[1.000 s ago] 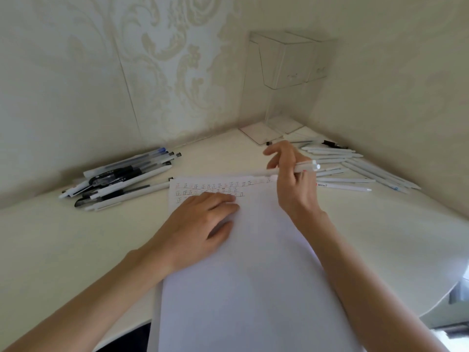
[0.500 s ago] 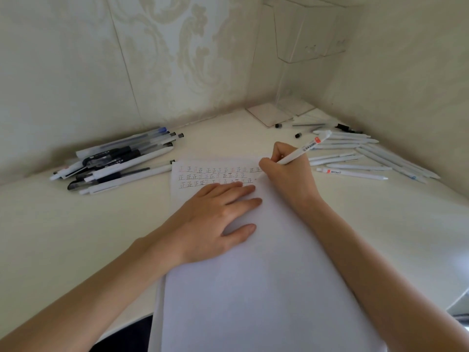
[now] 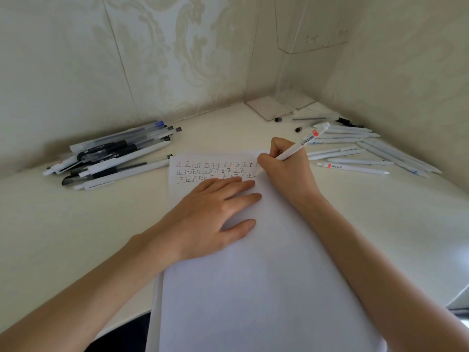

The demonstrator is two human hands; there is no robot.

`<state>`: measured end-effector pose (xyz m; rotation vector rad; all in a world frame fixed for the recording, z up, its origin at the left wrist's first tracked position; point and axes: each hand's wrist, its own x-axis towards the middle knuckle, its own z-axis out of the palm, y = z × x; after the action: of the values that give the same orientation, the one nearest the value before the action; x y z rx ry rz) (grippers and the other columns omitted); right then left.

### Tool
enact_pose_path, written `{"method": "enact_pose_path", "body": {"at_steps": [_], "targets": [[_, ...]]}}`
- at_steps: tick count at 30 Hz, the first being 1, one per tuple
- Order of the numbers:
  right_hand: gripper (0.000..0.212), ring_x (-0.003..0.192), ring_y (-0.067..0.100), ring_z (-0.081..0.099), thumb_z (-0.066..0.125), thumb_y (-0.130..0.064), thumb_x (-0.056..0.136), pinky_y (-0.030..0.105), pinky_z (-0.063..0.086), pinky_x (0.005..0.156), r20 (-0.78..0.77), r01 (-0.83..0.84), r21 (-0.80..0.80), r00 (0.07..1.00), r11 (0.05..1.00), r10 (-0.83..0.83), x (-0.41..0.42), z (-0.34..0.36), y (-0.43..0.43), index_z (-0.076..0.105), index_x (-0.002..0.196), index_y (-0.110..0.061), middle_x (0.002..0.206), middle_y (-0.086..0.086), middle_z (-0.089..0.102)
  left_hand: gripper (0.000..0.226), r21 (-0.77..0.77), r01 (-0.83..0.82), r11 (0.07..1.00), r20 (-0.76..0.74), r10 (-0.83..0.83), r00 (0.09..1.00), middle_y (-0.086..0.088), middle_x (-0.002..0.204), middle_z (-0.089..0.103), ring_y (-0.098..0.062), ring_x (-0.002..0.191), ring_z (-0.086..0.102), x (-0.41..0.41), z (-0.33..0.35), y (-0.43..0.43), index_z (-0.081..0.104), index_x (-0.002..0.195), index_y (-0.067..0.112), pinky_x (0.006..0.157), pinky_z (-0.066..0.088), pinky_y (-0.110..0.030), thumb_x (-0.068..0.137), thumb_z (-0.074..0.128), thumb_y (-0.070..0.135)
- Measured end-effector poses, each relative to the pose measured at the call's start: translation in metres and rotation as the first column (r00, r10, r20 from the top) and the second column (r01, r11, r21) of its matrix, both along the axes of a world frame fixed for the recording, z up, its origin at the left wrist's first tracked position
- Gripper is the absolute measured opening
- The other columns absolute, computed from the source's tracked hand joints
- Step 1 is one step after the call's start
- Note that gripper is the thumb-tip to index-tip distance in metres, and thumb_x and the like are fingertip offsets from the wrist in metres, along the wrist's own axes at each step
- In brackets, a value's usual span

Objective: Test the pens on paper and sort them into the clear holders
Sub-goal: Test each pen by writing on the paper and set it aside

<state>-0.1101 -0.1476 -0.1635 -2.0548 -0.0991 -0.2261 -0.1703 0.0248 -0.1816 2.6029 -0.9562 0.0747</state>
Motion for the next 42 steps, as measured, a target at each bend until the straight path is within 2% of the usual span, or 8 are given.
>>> {"method": "enact_pose_path", "body": {"at_steps": [18, 24, 27, 29, 32, 35, 39, 42], "targets": [[0.028, 0.054, 0.01, 0.026, 0.056, -0.006, 0.074, 0.021, 0.021, 0.046, -0.024, -0.012, 0.023, 1.0, 1.0, 0.012, -0.001, 0.0, 0.0, 0.033, 0.06, -0.014, 0.058, 0.004, 0.031, 0.06, -0.01, 0.008, 1.0, 0.012, -0.008, 1.0, 0.01, 0.149, 0.031, -0.006, 0.137, 0.017, 0.0, 0.0, 0.0, 0.041, 0.137, 0.03, 0.107, 0.002, -0.016, 0.088, 0.023, 0.058], [0.036, 0.049, 0.005, 0.023, 0.053, -0.004, 0.079, 0.019, 0.021, 0.044, -0.015, 0.025, 0.045, 1.0, 0.999, -0.024, -0.001, 0.0, -0.002, 0.026, 0.06, -0.018, 0.05, -0.01, 0.025, 0.054, -0.052, 0.015, 0.999, 0.031, -0.013, 0.999, 0.006, 0.143, 0.041, -0.009, 0.133, 0.026, 0.0, -0.003, 0.0, 0.05, 0.131, 0.026, 0.107, 0.011, -0.019, 0.089, 0.03, 0.054], [0.03, 0.05, 0.011, 0.045, 0.06, -0.021, 0.09, 0.021, 0.035, 0.051, 0.014, -0.004, 0.126, 1.0, 0.992, 0.002, -0.003, 0.003, -0.002, 0.039, 0.068, -0.013, 0.049, 0.004, 0.05, 0.046, -0.1, -0.018, 0.995, 0.077, 0.026, 0.997, 0.004, 0.129, 0.053, -0.01, 0.12, 0.041, 0.001, -0.002, 0.002, 0.059, 0.121, 0.021, 0.101, 0.023, -0.019, 0.09, 0.036, 0.046], [0.029, 0.051, 0.011, 0.053, 0.063, -0.034, 0.088, 0.019, 0.04, 0.053, 0.002, -0.042, 0.125, 0.999, 0.991, 0.042, -0.005, 0.002, -0.001, 0.047, 0.077, -0.013, 0.053, 0.006, 0.061, 0.044, -0.162, -0.073, 0.984, 0.091, 0.089, 0.992, 0.006, 0.115, 0.057, -0.011, 0.107, 0.049, 0.002, -0.001, 0.003, 0.06, 0.115, 0.018, 0.093, 0.032, -0.021, 0.09, 0.038, 0.047], [0.01, 0.06, 0.005, 0.055, 0.067, -0.022, 0.087, 0.017, 0.042, 0.06, 0.056, -0.105, -0.024, 0.993, 0.994, 0.106, -0.004, -0.002, -0.003, 0.057, 0.09, -0.02, 0.068, -0.003, 0.063, 0.051, -0.333, -0.174, 0.927, -0.006, 0.182, 0.983, 0.014, 0.102, 0.055, -0.001, 0.097, 0.048, 0.001, 0.002, 0.006, 0.049, 0.119, 0.024, 0.084, 0.035, -0.013, 0.082, 0.046, 0.06], [0.03, 0.076, 0.002, 0.057, 0.056, 0.0, 0.086, 0.012, 0.041, 0.07, 0.066, -0.176, -0.038, 0.982, 0.984, 0.178, -0.005, -0.002, -0.002, 0.061, 0.106, -0.023, 0.087, -0.007, 0.065, 0.058, -0.389, -0.12, 0.913, -0.037, 0.114, 0.993, 0.021, 0.102, 0.051, 0.007, 0.098, 0.045, -0.001, 0.005, 0.006, 0.039, 0.125, 0.036, 0.088, 0.031, -0.007, 0.076, 0.053, 0.063], [0.035, 0.085, 0.009, 0.057, 0.048, -0.012, 0.084, 0.015, 0.04, 0.073, 0.059, -0.291, -0.021, 0.955, 0.957, 0.291, -0.009, -0.001, 0.002, 0.064, 0.114, -0.02, 0.094, -0.002, 0.065, 0.057, -0.339, 0.036, 0.94, 0.04, -0.024, 0.999, 0.012, 0.106, 0.06, 0.0, 0.098, 0.047, 0.002, 0.005, 0.005, 0.048, 0.126, 0.03, 0.09, 0.03, -0.011, 0.078, 0.055, 0.059], [0.022, 0.085, 0.007, 0.056, 0.061, -0.021, 0.089, 0.023, 0.045, 0.076, 0.066, -0.307, -0.027, 0.949, 0.951, 0.308, -0.01, 0.0, 0.004, 0.065, 0.111, -0.021, 0.092, -0.003, 0.064, 0.059, -0.382, 0.053, 0.923, -0.02, -0.066, 0.998, 0.013, 0.109, 0.059, 0.003, 0.102, 0.045, 0.003, 0.003, 0.006, 0.054, 0.122, 0.027, 0.091, 0.032, -0.011, 0.073, 0.06, 0.058]]}}
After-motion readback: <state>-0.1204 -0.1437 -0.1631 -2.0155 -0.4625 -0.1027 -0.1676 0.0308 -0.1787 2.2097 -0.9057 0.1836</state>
